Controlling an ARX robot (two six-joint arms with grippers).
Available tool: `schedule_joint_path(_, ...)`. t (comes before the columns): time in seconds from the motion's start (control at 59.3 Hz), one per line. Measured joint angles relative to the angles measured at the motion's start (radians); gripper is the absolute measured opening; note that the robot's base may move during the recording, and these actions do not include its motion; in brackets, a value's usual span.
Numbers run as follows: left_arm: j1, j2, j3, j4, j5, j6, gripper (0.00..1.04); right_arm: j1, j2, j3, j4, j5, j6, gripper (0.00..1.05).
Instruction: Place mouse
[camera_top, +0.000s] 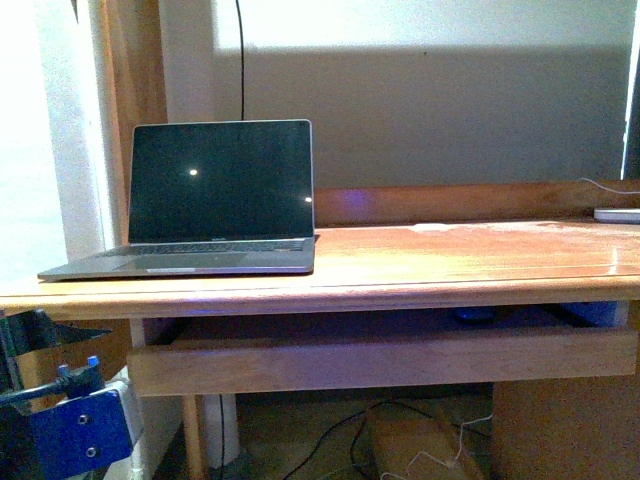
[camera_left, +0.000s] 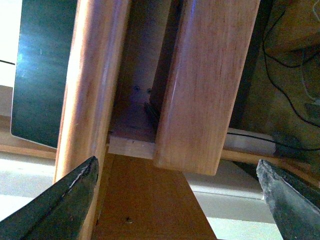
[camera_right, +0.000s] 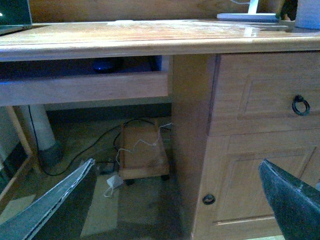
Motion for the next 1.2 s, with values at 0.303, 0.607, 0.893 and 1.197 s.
schedule_joint_path(0.303, -0.013, 0.148, 0.195, -0.077, 0.038, 0.065, 0.97, 0.000, 0.000, 0.000, 0.000, 0.000, 0.000, 0.97)
schedule_joint_path(0.607, -0.016, 0.237, 0.329, -0.156, 0.045, 0.100, 0.97, 0.000, 0.000, 0.000, 0.000, 0.000, 0.000, 0.97)
schedule_joint_path(0.893, -0.054, 0.086, 0.304, -0.555, 0.004, -0.021, 0.97, 0.000, 0.000, 0.000, 0.000, 0.000, 0.000, 0.97)
schedule_joint_path(1.197, -0.091, -0.232, 0.145, -1.123, 0.185, -0.133, 0.97, 0.000, 0.000, 0.000, 0.000, 0.000, 0.000, 0.97)
